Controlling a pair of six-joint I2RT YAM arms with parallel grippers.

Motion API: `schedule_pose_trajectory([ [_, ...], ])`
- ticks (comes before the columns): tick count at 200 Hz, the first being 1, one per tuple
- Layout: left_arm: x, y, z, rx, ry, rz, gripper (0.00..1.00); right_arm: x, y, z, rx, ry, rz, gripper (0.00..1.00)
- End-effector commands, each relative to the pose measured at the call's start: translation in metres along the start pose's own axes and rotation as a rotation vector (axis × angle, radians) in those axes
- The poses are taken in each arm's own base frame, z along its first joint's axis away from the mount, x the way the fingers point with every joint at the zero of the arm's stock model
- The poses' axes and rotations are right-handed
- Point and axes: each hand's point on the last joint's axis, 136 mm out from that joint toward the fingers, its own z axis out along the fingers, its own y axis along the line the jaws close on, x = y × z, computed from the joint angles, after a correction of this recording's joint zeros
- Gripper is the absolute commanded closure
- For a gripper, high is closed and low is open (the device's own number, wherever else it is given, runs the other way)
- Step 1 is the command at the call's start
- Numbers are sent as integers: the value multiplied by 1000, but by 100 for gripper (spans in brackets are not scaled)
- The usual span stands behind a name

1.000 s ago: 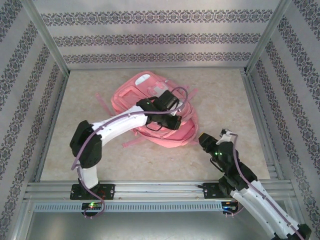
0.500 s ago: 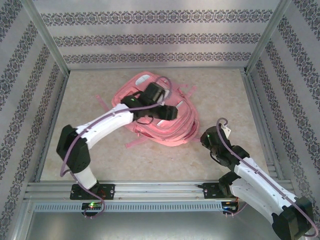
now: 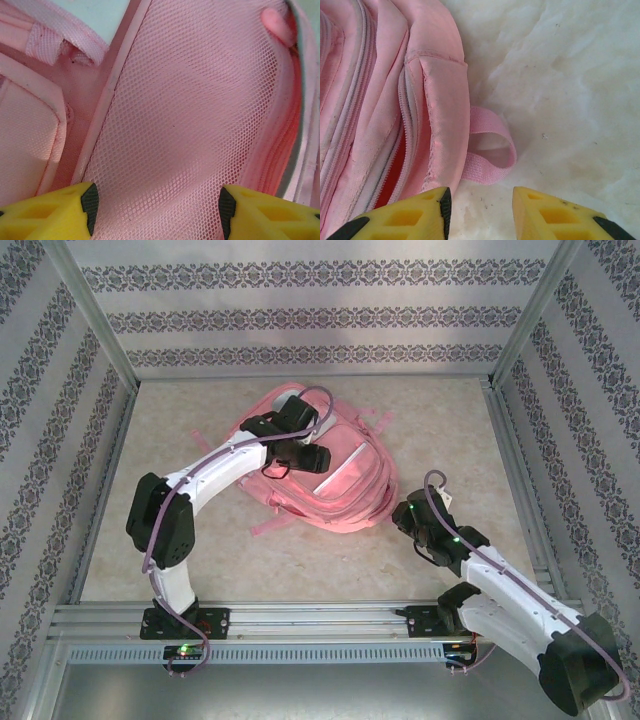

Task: Pack the student bag
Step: Move the student bag to the top-center of the table.

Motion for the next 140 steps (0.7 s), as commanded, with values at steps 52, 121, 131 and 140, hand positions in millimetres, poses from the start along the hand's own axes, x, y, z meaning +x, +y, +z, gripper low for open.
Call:
schedule_pose_trajectory([
  [52,46,-9,-9,111,34,-141,38,15,35,46,-75,167,-66,58],
  [121,84,-57,-7,297,68,-248,41,4,108,79,-220,250,-200,57],
  [131,85,-65,-6,329,65,-264,40,3,117,84,-226,261,-223,56],
  [140,83,-68,-7,347,57,-270,41,3,125,87,-239,270,-241,55],
])
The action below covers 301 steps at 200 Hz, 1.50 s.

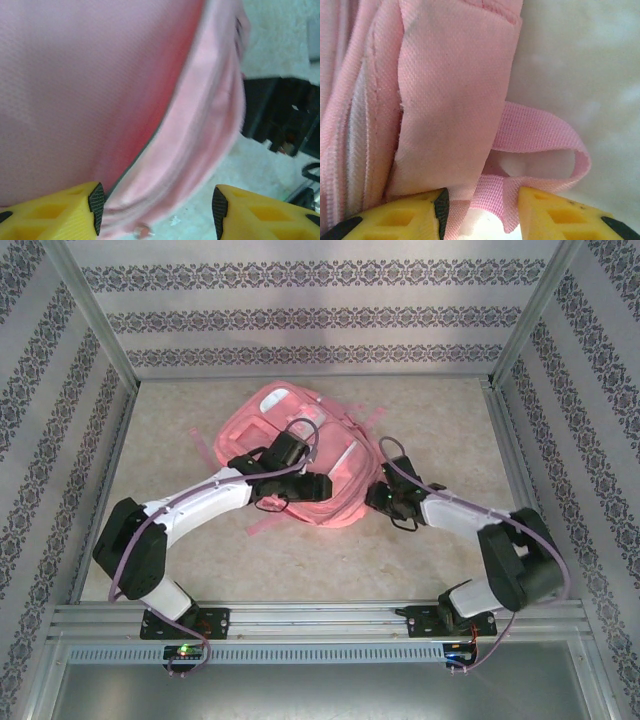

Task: Pack the student bag
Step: Move the student bag to the top-center of the table, then rotate the student bag at the center of the table.

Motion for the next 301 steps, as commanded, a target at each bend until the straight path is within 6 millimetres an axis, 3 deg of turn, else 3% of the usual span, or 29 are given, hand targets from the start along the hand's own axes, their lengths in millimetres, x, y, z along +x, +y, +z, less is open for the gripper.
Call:
schedule_pose_trajectory([
  [1,15,-25,3,115,40,-74,41,-18,65,0,-202,-7,-120,55],
  [10,11,-28,-3,120,20,-65,41,-23,66,0,-180,-12,-135,55],
  [30,-7,-27,-32,66,-79,-19,39,-47,39,-18,-1,-146,-149,54],
  [52,-22,0,-69,-41,-200,-23,36,-62,20,-55,110,-274,-164,55],
  [66,-21,23,-83,-115,-237,-1,36,-58,31,-75,79,-320,-221,56],
  [85,-4,50,-86,-187,-230,62,36,-41,48,-90,-17,-337,-307,55],
  [119,28,97,-78,-263,-286,120,35,-12,72,-98,-266,-337,-397,62],
  [145,27,110,-74,-281,-363,112,37,0,85,-95,-327,-311,-478,64],
  [177,2,114,-95,-367,-406,68,33,14,93,-82,-229,-224,-466,60],
  [204,-19,116,-101,-309,-360,10,33,20,100,-83,-258,-214,-424,60],
  [237,-57,128,-115,-297,-374,-89,32,20,89,-80,-224,-221,-382,60],
  [258,-84,144,-129,-350,-379,-132,30,21,79,-78,-197,-221,-366,60],
  [301,-133,209,-160,-540,-419,-244,29,28,74,-73,-222,-186,-362,59],
])
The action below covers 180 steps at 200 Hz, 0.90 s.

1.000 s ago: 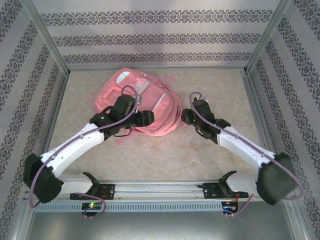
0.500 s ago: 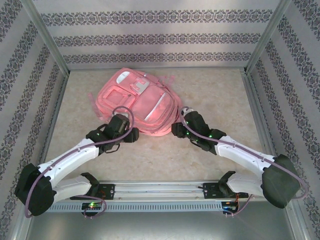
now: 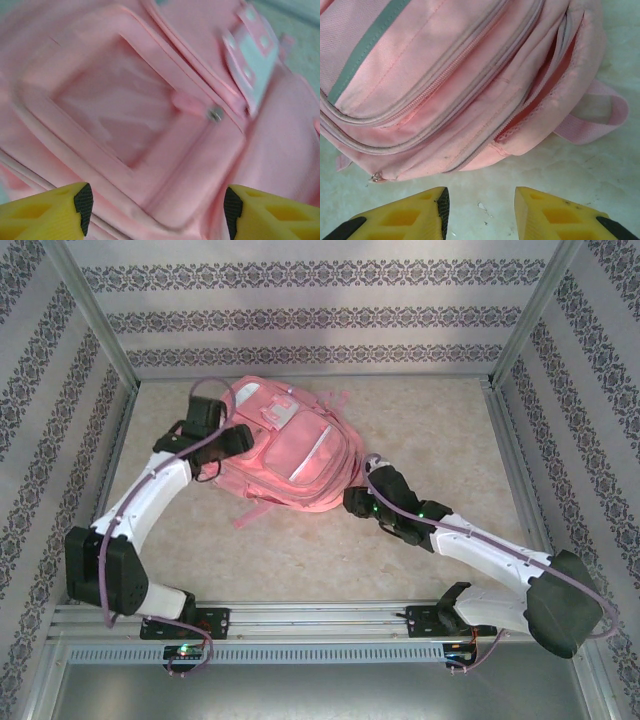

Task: Pack the student bag
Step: Rotate the student bag at the center of the table.

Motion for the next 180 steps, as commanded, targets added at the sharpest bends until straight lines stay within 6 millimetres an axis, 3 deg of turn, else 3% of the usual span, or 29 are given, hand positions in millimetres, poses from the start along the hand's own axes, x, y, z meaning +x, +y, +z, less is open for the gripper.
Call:
schedule_pose_trajectory([
  [1,-21,36,9,-136,13,1,29,5,-6,0,-2,10,20,59],
  [18,-35,49,23,-191,20,4,29,8,-5,2,-12,26,15,59],
  [44,-44,52,46,-220,56,46,28,14,-1,2,-47,46,18,58],
  [59,-36,53,61,-221,119,62,29,17,2,1,-71,54,20,58],
  [80,-11,43,74,-142,218,19,33,19,4,-2,-94,62,10,58],
  [96,7,35,72,-61,238,-49,37,21,8,-5,-118,71,-5,59],
  [154,57,15,34,140,250,-273,59,28,27,-11,-186,82,-125,64],
  [180,82,12,25,171,283,-315,59,39,32,-1,-187,72,-163,64],
])
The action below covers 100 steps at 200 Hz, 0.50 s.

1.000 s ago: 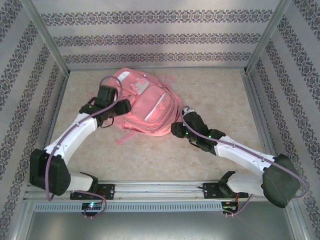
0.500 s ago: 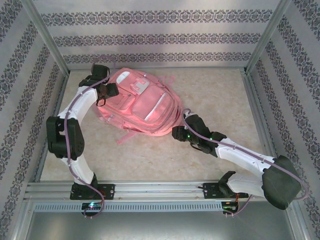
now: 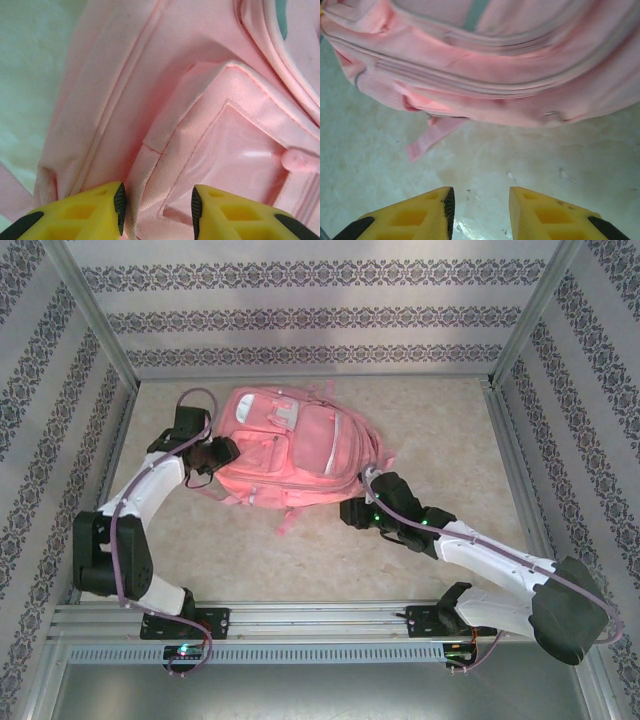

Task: Pack the student bag
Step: Rotate the student bag at the center of the table.

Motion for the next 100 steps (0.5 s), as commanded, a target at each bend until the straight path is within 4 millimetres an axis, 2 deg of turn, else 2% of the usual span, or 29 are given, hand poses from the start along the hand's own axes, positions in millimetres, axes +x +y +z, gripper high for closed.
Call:
schedule_pose_trajectory([
  [1,38,-7,1,66,108,-90,59,8,6,9,-10,-11,-73,64],
  [29,49,-3,-5,81,100,-114,57,22,24,30,-52,-106,-186,64],
  [40,53,-5,-5,95,103,-122,57,25,28,38,-48,-148,-218,60],
  [64,56,-4,-6,105,102,-131,57,26,25,60,-12,-173,-155,59],
  [100,55,-5,-7,110,91,-141,55,24,39,90,-50,-257,-149,59],
])
